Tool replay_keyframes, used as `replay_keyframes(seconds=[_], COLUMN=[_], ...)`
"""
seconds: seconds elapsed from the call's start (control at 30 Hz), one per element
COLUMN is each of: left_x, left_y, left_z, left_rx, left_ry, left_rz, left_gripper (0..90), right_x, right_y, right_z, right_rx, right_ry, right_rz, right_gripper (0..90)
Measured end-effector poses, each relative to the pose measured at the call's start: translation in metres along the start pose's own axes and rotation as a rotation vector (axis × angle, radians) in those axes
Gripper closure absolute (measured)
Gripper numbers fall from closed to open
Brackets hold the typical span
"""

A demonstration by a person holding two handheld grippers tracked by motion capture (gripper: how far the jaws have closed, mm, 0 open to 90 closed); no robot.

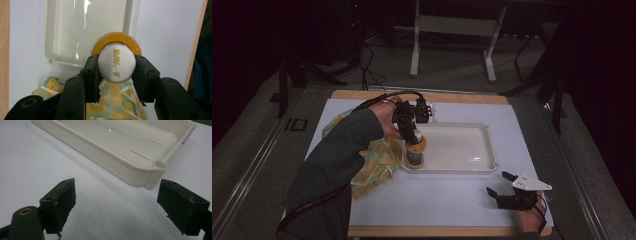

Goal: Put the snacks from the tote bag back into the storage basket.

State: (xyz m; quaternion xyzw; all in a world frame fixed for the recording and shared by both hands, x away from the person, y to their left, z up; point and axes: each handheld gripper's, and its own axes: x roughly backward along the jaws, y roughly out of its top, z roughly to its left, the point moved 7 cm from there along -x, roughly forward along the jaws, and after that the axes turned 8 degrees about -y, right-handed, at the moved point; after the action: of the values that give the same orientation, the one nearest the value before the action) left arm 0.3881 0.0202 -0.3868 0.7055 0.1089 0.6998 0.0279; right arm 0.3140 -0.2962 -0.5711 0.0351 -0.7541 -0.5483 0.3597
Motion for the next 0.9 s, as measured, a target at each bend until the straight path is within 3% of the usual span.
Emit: replay_keyframes(seconds=[0.43,0.9], left_x=[-0.002,-0.014], left_y=[0.004,-0.001], left_z=[0.003,0.008], left_rx=[0.019,0.038], left_ry=[0.003,-0.008], left_rz=[-0.010,0.018], left_gripper=[59.2,59.2], right_x=[0.000,0.000], right_y=[0.000,0.000], right_z=[0.000,0.000], right_rx=[-0.001,-0.001], right_ry=[0.000,-0.001], right_rz=[0.000,-0.004], right_gripper=[15.0,15.0])
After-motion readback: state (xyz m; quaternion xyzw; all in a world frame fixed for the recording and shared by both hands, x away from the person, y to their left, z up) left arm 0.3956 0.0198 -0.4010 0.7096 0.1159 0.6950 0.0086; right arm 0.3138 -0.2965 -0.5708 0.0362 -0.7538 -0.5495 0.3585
